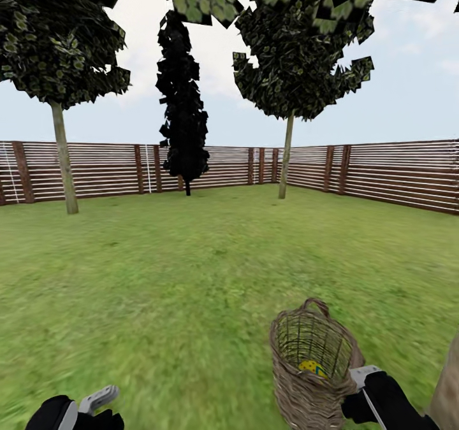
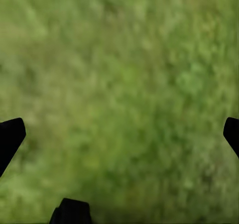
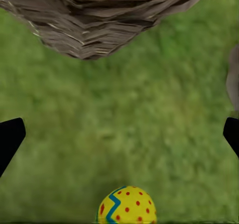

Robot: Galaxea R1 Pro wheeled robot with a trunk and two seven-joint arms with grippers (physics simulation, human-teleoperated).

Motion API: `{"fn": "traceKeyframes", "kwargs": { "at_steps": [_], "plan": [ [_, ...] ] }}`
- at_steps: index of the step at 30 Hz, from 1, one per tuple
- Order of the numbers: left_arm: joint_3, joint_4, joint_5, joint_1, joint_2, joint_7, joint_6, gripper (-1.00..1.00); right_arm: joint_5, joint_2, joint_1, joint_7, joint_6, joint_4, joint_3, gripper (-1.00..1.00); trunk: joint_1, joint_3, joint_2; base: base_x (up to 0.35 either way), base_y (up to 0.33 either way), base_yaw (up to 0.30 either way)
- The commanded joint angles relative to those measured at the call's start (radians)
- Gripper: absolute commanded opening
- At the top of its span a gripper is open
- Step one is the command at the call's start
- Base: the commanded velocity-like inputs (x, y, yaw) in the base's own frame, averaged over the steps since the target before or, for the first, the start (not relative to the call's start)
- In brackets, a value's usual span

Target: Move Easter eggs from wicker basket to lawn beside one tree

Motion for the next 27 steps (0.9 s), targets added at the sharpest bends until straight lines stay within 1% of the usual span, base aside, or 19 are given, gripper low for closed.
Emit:
{"fn": "traceKeyframes", "kwargs": {
  "at_steps": [1, 5, 9, 18, 19, 22, 24, 26, 27],
  "plan": [
    [0.002, 0.000, -0.002, 0.000, 0.000, -0.005, 0.004, 1.00, 0.010, 0.000, -0.001, 0.009, 0.004, -0.001, -0.001, 1.00, -0.004, 0.003, 0.007, 0.000, 0.333, -0.228],
    [0.002, 0.014, -0.002, 0.000, 0.000, -0.004, 0.002, 1.00, 0.010, 0.000, -0.001, 0.010, 0.004, -0.002, -0.001, 1.00, -0.019, 0.020, 0.035, 0.024, 0.333, -0.242],
    [0.002, 0.018, -0.002, 0.000, 0.000, -0.005, 0.002, 1.00, 0.010, -0.001, -0.001, 0.011, 0.004, -0.005, -0.001, 1.00, -0.035, 0.037, 0.063, 0.129, 0.325, -0.258],
    [0.000, 0.019, -0.002, 0.000, -0.002, -0.004, 0.002, 1.00, 0.009, -0.007, -0.001, 0.012, 0.004, -0.006, -0.001, 1.00, -0.069, 0.074, 0.126, 0.237, 0.255, -0.264],
    [-0.003, 0.019, -0.002, 0.000, -0.003, -0.004, 0.002, 1.00, 0.009, -0.007, -0.001, 0.012, 0.004, -0.006, -0.001, 1.00, -0.073, 0.078, 0.133, 0.271, 0.224, -0.265],
    [-0.042, 0.020, -0.002, 0.000, -0.007, -0.003, 0.002, 1.00, 0.008, -0.011, -0.001, 0.012, 0.004, -0.008, -0.009, 1.00, -0.085, 0.091, 0.154, 0.271, 0.213, -0.265],
    [-0.056, 0.020, -0.002, 0.000, -0.007, -0.003, 0.002, 1.00, 0.008, -0.014, -0.001, 0.013, 0.004, -0.009, -0.031, 1.00, -0.092, 0.099, 0.168, 0.272, 0.199, -0.265],
    [-0.062, 0.021, -0.002, 0.000, -0.008, -0.002, 0.002, 1.00, 0.009, -0.017, -0.001, 0.015, 0.005, -0.009, -0.057, 1.00, -0.100, 0.107, 0.182, 0.272, 0.176, -0.265],
    [-0.064, 0.021, -0.002, 0.000, -0.008, -0.002, 0.002, 1.00, 0.010, -0.017, -0.001, 0.015, 0.005, -0.009, -0.062, 1.00, -0.104, 0.111, 0.189, 0.272, 0.146, -0.265]
  ]
}}
